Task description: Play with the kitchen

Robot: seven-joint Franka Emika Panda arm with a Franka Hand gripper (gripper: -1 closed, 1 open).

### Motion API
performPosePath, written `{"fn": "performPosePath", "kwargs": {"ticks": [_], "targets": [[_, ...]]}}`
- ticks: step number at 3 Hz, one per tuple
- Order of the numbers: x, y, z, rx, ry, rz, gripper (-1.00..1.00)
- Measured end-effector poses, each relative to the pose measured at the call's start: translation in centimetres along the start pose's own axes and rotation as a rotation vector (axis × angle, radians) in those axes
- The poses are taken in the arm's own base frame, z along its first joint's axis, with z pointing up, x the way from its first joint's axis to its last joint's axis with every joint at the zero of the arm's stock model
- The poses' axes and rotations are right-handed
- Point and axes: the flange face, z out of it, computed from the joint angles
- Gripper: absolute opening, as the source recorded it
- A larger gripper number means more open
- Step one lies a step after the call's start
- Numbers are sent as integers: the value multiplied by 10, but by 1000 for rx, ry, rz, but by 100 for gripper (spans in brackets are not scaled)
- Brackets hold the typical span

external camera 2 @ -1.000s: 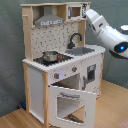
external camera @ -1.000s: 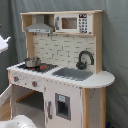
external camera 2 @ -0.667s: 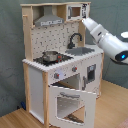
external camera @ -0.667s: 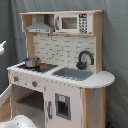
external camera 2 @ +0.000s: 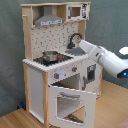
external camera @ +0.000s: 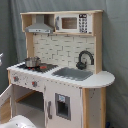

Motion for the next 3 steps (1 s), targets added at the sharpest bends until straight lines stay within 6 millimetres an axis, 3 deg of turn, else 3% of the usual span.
{"fn": "performPosePath", "kwargs": {"ticks": [1,3], "targets": [[3,-11,-31,-2,48,-85,100],[-9,-46,-71,20,122,-202,100]]}}
